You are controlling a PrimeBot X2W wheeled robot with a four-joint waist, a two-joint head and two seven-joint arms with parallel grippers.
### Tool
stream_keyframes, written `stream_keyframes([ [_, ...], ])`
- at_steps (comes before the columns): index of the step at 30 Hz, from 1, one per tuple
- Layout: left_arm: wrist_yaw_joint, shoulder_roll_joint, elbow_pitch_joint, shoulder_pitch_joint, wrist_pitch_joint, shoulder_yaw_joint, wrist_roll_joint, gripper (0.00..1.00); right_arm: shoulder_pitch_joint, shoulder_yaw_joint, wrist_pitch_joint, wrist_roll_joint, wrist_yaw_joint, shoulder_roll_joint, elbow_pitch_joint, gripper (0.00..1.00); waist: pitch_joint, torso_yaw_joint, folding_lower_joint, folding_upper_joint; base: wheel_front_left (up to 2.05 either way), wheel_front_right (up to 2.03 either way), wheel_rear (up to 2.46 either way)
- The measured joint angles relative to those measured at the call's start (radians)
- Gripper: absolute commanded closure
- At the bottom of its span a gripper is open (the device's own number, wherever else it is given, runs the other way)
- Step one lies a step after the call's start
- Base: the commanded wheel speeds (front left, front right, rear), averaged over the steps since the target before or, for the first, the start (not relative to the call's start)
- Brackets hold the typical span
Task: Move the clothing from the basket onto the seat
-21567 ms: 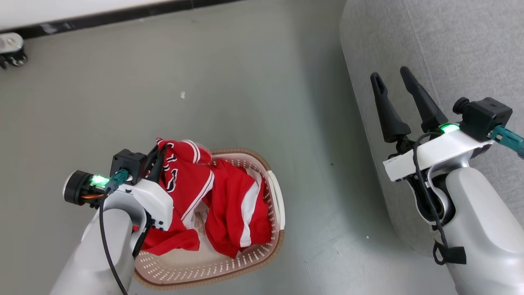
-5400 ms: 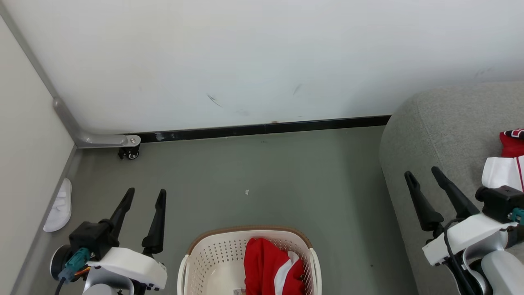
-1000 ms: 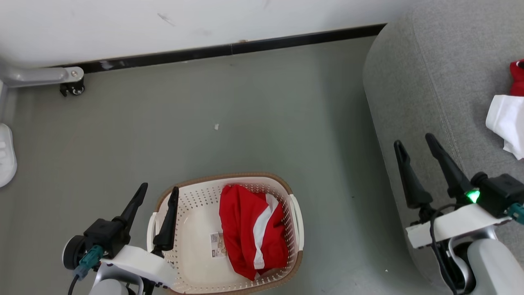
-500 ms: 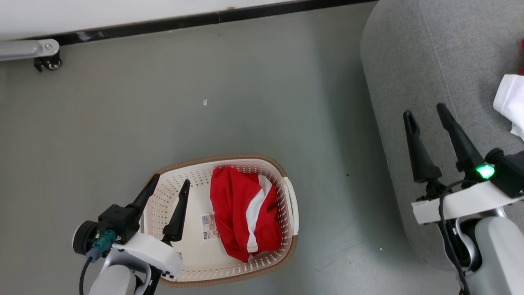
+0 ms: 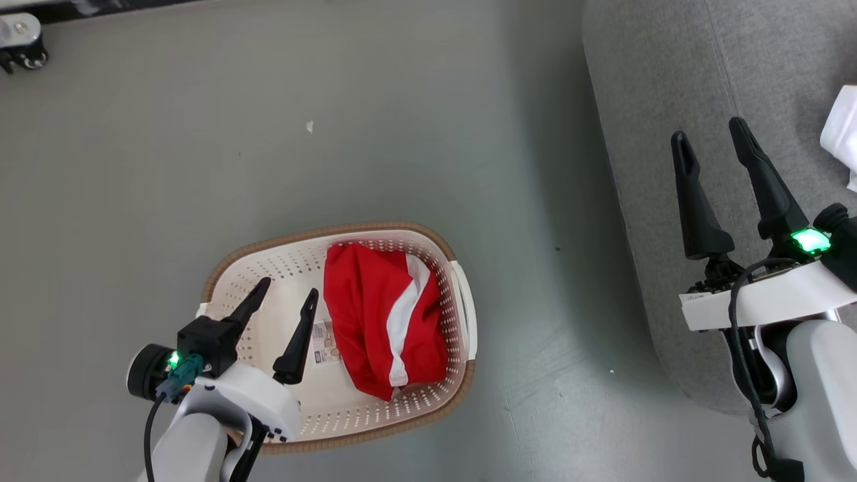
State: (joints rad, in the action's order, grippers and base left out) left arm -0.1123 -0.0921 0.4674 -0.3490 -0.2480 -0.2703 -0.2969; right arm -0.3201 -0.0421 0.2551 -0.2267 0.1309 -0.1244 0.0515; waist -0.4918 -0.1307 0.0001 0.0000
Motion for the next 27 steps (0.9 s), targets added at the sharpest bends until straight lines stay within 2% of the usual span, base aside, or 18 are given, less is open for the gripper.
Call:
stream_keyframes([
  [27, -0.014, -0.01, 0.198, -0.19, 0.009, -0.091, 0.027, 0.0, -0.128, -0.021, 0.0, 0.0, 0.0, 0.002, 0.04, 0.0, -0.178, -0.053, 0.0, -0.0001, 0.0, 0.0, 0.0],
])
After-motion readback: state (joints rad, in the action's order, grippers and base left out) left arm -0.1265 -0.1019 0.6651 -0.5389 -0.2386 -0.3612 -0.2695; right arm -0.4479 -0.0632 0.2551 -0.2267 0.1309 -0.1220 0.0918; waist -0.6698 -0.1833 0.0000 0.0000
